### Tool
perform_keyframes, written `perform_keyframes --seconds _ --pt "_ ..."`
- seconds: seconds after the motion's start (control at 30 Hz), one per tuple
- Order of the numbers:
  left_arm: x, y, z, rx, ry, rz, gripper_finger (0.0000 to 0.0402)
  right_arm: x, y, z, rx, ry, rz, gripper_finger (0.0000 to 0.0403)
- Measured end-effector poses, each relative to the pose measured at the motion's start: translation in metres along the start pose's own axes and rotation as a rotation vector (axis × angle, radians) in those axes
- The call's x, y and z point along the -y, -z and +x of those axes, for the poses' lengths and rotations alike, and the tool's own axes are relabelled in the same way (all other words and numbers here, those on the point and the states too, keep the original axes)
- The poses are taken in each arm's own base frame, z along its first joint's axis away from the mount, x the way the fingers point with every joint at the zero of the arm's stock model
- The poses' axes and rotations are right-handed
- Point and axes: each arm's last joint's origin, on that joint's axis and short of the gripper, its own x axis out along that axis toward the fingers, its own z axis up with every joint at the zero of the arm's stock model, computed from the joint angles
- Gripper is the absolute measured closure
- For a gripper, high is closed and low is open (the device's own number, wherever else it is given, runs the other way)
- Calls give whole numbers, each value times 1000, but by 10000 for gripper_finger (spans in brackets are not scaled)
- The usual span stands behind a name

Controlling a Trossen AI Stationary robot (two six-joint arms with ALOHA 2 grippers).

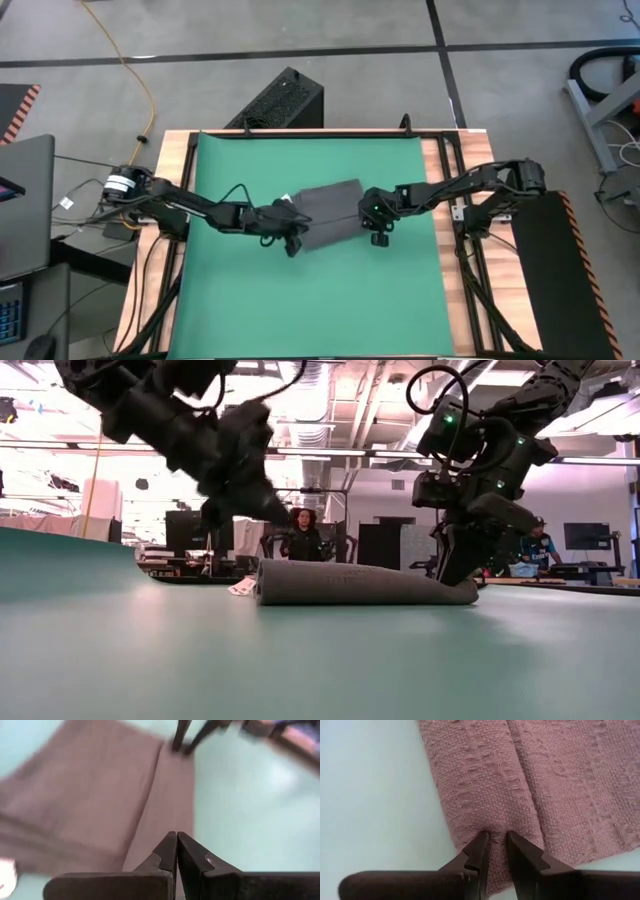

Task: Roll towel into tight, uniform cylinder
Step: Roll the gray towel

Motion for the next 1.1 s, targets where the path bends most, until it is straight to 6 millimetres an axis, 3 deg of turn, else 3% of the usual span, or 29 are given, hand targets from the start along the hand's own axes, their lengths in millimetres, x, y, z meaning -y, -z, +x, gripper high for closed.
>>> perform_keyframes --seconds 0.17,0.63,0.9,1.1 --pt "11 -15 12 111 20 36 401 -2 -1 0 15 -2 17 310" --pt "16 8 83 63 -39 52 402 -3 -3 0 33 0 19 310" --pt "7 26 92 -60 -106 58 401 -4 -7 -3 75 -3 29 310" --pt "5 30 91 -131 -100 89 401 -6 -12 -33 178 -1 -14 301"
